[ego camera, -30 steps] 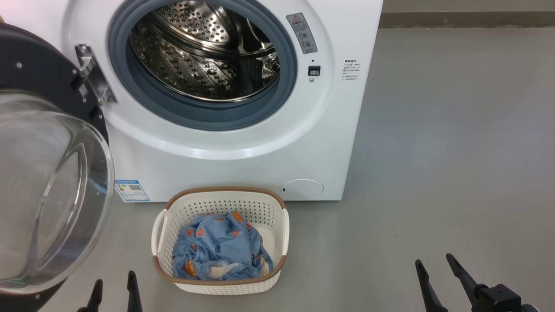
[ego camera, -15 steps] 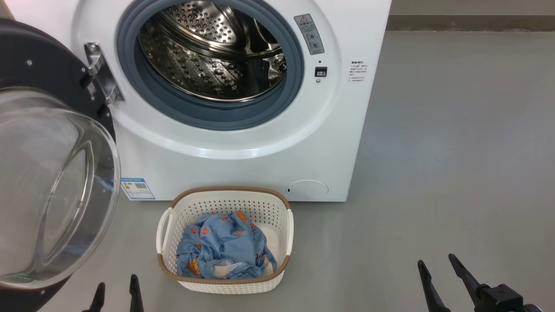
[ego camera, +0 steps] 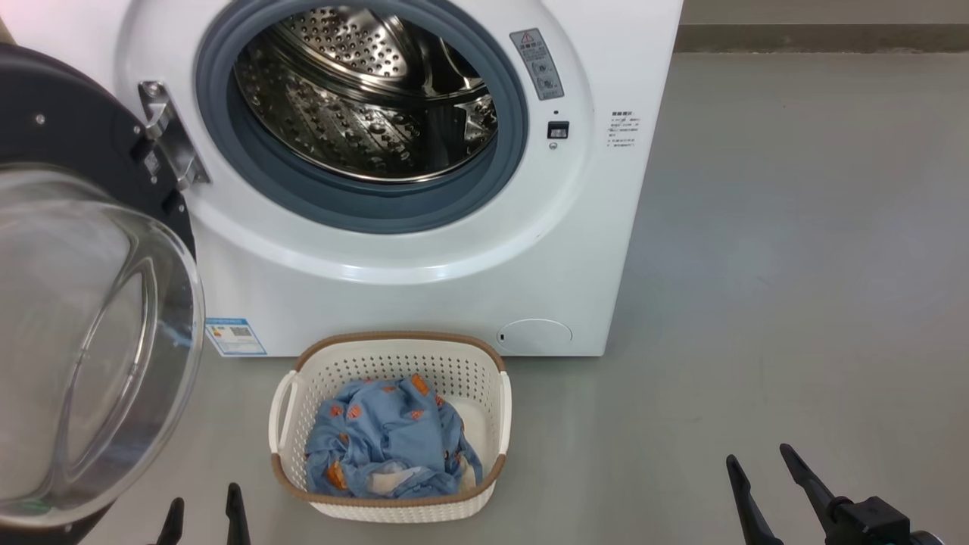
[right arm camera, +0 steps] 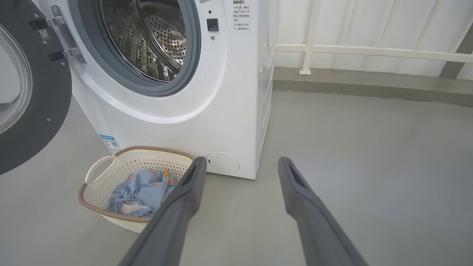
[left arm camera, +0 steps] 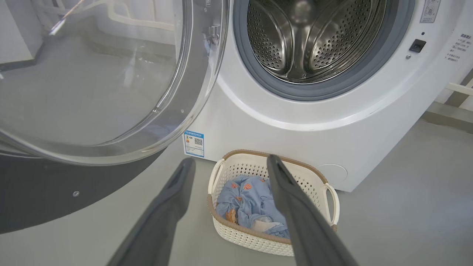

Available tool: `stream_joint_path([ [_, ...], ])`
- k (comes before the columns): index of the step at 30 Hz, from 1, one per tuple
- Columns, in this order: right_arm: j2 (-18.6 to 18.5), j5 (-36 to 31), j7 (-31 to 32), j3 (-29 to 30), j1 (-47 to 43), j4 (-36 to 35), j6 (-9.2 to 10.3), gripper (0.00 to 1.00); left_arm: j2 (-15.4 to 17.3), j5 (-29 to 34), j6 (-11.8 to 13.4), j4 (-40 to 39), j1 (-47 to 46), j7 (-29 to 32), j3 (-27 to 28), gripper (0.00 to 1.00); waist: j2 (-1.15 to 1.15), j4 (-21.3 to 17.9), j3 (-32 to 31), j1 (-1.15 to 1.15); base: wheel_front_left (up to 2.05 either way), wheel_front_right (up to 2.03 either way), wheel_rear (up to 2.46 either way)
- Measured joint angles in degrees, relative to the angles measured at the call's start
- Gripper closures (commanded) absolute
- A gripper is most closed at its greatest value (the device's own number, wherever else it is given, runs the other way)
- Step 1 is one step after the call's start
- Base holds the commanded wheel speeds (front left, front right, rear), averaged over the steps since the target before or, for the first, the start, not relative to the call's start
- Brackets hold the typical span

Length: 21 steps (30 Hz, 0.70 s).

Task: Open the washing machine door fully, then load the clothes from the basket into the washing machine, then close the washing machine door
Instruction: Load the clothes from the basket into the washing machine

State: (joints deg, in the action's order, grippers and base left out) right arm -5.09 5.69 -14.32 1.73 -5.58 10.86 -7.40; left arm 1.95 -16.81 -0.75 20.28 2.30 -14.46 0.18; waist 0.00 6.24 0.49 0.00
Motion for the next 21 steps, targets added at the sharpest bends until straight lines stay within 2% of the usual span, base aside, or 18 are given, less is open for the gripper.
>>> stream_joint_path([
  [11, 0.2, 0.0, 0.0, 0.1, 0.0, -0.1, 0.00, 0.00, 0.0, 1.0, 0.5, -0.2, -0.1, 0.0, -0.1, 0.00, 0.00, -0.3, 1.0, 0.00, 1.32, -1.70, 0.39],
  [21, 0.3, 0.0, 0.0, 0.3, 0.1, -0.1, 0.00, 0.00, 0.0, 0.5, 0.6, -0.2, -0.2, 0.0, -0.5, 0.00, 0.00, -0.4, 1.7, 0.00, 0.38, -0.38, 0.00],
])
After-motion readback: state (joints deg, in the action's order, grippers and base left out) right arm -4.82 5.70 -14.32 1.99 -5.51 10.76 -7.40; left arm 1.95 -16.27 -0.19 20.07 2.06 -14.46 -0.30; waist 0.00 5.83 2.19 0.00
